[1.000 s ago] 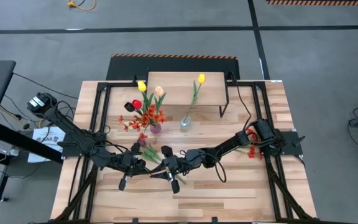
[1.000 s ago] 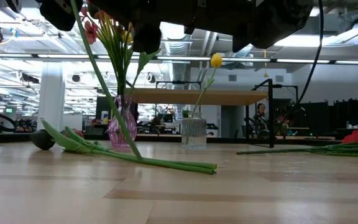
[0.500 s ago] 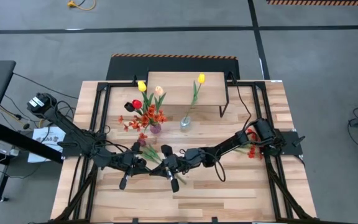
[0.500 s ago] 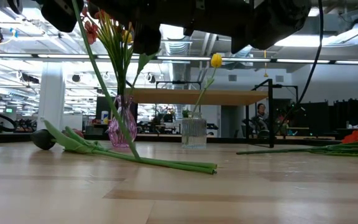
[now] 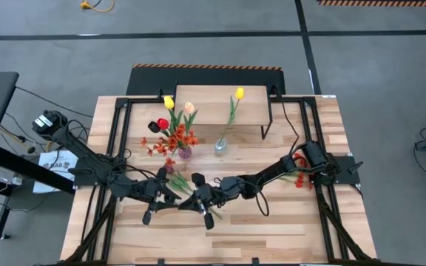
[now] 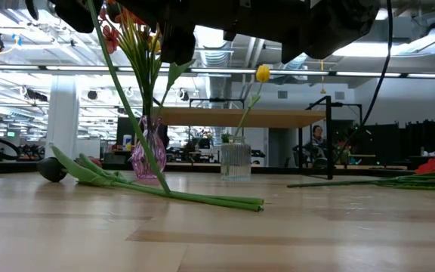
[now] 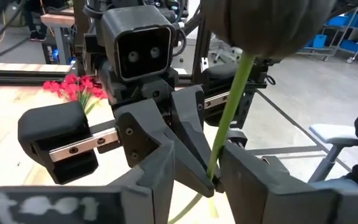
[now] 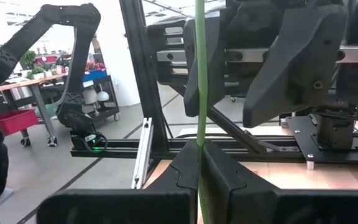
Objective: Pick and place flowers into a vace then onto a shelf
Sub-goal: Put the right black tulip into the transparent vase
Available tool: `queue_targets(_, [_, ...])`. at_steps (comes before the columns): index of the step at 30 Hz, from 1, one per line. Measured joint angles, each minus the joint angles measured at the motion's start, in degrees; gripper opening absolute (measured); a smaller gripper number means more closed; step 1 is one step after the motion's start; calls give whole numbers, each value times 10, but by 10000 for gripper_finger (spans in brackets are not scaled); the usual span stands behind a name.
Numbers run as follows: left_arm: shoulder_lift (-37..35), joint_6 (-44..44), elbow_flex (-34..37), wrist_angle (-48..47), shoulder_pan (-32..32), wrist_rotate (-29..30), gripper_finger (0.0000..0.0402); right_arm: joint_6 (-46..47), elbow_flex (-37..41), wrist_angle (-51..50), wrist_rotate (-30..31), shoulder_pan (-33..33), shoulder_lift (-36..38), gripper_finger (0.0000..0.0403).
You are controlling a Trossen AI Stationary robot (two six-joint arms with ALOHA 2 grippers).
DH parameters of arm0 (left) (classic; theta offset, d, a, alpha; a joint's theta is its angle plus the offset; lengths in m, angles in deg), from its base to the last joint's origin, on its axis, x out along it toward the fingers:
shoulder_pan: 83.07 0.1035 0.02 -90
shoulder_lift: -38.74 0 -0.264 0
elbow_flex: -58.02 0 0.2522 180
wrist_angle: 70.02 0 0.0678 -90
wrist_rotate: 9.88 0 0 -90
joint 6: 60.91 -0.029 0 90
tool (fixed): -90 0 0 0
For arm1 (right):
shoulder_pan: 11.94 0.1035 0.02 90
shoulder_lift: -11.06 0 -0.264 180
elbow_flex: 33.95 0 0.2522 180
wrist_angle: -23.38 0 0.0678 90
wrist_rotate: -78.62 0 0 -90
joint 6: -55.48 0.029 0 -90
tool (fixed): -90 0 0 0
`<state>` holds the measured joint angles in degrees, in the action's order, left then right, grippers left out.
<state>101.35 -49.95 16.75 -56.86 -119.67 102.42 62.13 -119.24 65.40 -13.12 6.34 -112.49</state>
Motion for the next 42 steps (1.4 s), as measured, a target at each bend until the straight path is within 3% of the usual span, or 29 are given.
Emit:
queue_targets(7, [-24, -8, 0, 11, -16, -48, 118, 4, 0, 0, 2, 1, 0, 0])
queue_targets(13, [-72, -8, 0, -54, -50, -100, 119, 4, 0, 2, 9, 9, 0, 0])
queue_targets(21, [-99, -8, 0, -85, -90, 25, 119, -28, 6, -7, 72, 29, 23, 0])
queue_targets(24, [-104, -8, 0, -94, -99, 70, 119, -51, 16, -20, 143, 43, 48, 0])
queue_targets(30, [-109, -10, 0, -119, -105, 85, 119, -95, 91, -26, 273, 78, 143, 0])
queue_targets(35, [-109, -10, 0, -121, -105, 85, 119, -143, 210, 99, 319, 97, 241, 0])
queue_targets(40, [-109, -12, 0, -120, -105, 88, 119, -181, 331, 340, 279, 66, 266, 0])
queue_targets(42, [-109, -13, 0, -120, -104, 97, 119, -181, 352, 331, 275, 37, 265, 0])
